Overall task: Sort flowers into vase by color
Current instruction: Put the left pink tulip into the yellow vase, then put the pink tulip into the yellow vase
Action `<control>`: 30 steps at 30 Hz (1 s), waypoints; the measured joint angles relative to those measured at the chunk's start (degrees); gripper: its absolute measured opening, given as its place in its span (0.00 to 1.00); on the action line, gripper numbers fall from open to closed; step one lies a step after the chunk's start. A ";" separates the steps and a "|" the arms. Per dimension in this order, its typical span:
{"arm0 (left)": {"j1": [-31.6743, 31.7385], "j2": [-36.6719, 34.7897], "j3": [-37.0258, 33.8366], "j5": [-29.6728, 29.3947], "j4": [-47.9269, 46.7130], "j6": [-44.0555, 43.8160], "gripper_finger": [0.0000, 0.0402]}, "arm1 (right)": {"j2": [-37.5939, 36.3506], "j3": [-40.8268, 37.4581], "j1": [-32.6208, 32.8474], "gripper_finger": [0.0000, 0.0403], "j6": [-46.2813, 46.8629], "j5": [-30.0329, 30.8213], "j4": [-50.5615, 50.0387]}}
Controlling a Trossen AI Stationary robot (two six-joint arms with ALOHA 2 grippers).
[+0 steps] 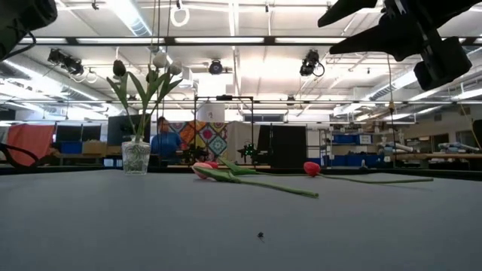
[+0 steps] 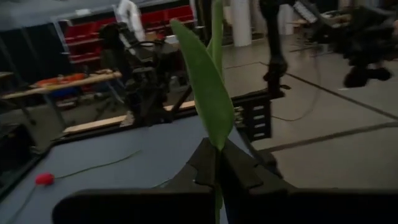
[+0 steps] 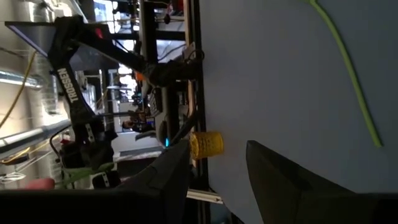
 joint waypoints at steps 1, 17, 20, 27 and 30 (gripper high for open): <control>-0.02 0.53 0.00 -1.14 -0.96 -1.38 0.02 | 0.00 0.00 -0.09 0.41 -0.02 -0.53 -0.02; 4.08 1.86 0.00 -3.35 -26.91 -37.72 0.19 | 0.00 0.00 -0.11 0.41 2.49 -5.92 -0.09; 4.40 1.86 0.00 -1.83 -28.45 -41.83 0.27 | -0.02 0.00 -0.11 0.41 2.51 -5.93 -1.15; 4.81 1.83 0.00 7.42 -29.05 -42.63 0.42 | -0.04 0.00 -0.10 0.41 3.58 -7.32 -5.60; 4.79 1.81 0.00 9.97 -30.33 -44.63 0.46 | -0.04 0.00 -0.21 0.41 3.62 -9.42 -7.21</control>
